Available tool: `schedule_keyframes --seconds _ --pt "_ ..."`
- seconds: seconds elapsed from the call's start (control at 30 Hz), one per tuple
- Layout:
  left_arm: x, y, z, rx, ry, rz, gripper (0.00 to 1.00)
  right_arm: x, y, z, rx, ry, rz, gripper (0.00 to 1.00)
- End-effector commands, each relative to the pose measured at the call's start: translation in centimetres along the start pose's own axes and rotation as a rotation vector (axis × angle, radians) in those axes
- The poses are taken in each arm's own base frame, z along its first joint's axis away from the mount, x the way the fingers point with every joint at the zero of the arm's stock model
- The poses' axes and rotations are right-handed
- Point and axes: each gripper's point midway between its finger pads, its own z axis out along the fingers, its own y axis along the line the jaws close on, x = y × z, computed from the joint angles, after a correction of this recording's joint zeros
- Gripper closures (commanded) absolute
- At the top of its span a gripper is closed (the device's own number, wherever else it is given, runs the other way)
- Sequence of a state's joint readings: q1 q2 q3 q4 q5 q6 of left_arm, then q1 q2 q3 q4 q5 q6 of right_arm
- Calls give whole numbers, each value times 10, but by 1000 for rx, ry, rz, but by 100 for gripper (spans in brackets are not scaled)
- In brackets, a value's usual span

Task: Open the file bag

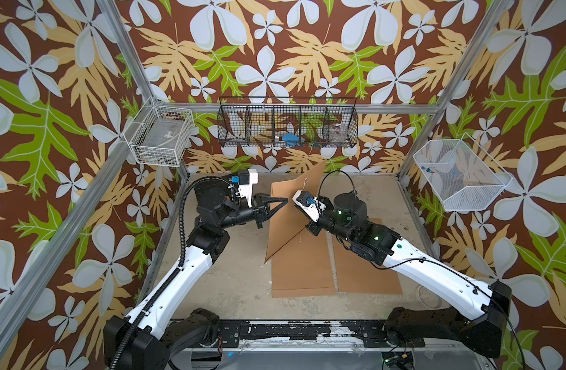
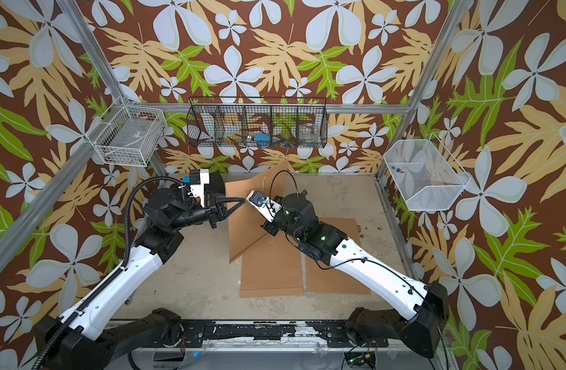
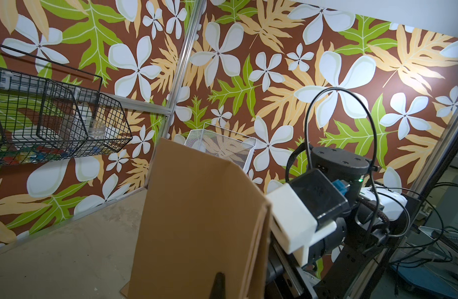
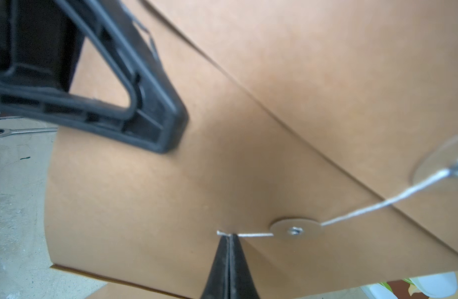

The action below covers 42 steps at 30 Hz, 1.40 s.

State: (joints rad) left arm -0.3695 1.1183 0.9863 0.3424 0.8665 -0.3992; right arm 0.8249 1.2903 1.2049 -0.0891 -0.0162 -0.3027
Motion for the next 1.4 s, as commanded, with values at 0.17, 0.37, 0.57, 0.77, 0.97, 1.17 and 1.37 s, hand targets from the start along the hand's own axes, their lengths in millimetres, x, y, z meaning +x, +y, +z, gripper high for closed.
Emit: schedule_keyframes --seconds 0.17,0.37,0.57,0.77,0.97,1.17,1.37 --pt "-9 -7 -3 17 -34 30 100 -1 -23 -6 94 -23 92 100" --pt "-11 -9 -7 7 -45 41 100 3 -33 -10 110 -27 147 100" --pt "-11 -9 -8 5 -48 42 100 5 -42 -12 132 -28 185 100" --pt "-9 -8 -8 1 -45 39 100 6 -55 -13 163 -31 216 100" --pt "-3 -4 -8 -5 -39 25 100 -11 -55 -20 140 -77 214 100" --pt "0 3 -8 -33 -41 22 100 -29 -49 -30 77 -123 219 100" --pt "-5 13 -9 -94 -81 29 100 -36 -41 -38 23 -139 232 100"
